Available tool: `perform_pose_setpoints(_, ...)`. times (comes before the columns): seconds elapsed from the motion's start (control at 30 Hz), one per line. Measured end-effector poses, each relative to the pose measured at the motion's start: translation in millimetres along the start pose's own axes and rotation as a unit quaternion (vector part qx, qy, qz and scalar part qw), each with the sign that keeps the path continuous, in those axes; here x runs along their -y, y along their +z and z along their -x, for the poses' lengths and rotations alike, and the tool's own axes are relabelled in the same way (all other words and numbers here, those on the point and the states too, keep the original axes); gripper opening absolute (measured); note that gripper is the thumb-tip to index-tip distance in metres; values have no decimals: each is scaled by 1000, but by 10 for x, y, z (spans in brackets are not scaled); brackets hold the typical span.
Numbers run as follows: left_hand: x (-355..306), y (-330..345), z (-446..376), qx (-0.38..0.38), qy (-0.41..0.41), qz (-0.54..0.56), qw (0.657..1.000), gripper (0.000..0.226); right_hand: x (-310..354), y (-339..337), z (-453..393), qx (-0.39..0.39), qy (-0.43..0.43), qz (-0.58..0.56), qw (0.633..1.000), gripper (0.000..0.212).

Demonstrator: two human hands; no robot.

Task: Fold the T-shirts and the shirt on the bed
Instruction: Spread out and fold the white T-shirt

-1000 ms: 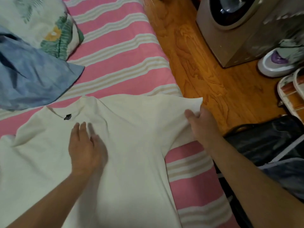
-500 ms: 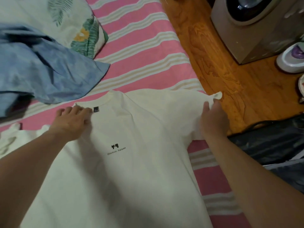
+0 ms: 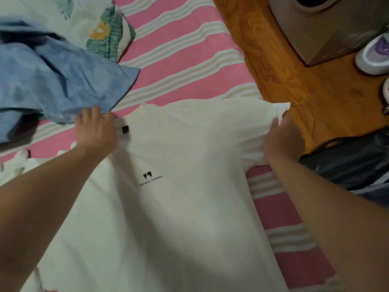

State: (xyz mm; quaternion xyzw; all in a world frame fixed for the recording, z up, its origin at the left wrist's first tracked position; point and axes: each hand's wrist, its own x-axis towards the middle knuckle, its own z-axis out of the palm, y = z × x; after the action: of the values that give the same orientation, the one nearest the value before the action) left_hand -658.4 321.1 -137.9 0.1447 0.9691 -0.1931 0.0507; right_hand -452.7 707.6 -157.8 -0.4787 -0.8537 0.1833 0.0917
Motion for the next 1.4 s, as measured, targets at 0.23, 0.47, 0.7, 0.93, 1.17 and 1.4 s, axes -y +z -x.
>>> perform_pose_setpoints(0.23,-1297,-170,-21,37,311,115,943,63,-102,-14,-62,28,56,-86,994,41)
perform_pose_setpoints(0.47,-1478,-120,-272,205,272,-12,940,71,-136,-571,-149,235,-38,-354,905,29)
perform_pose_setpoints(0.7,-1338,-634,949,138,14,592,794,39,40,-801,-144,327,-12,-266,907,45)
perform_pose_setpoints(0.93,-550,-521,1972,239,-294,880,288,30,1394,-1004,747,576,-163,-183,780,45)
perform_pose_setpoints(1.17,-864,-117,1919,249,-327,838,359,18,566,-546,1353,317,-183,-5,930,31)
perform_pose_setpoints(1.4,-1128,-35,1964,193,-208,769,574,34,-1497,-1017,2635,349,-29,86,933,34)
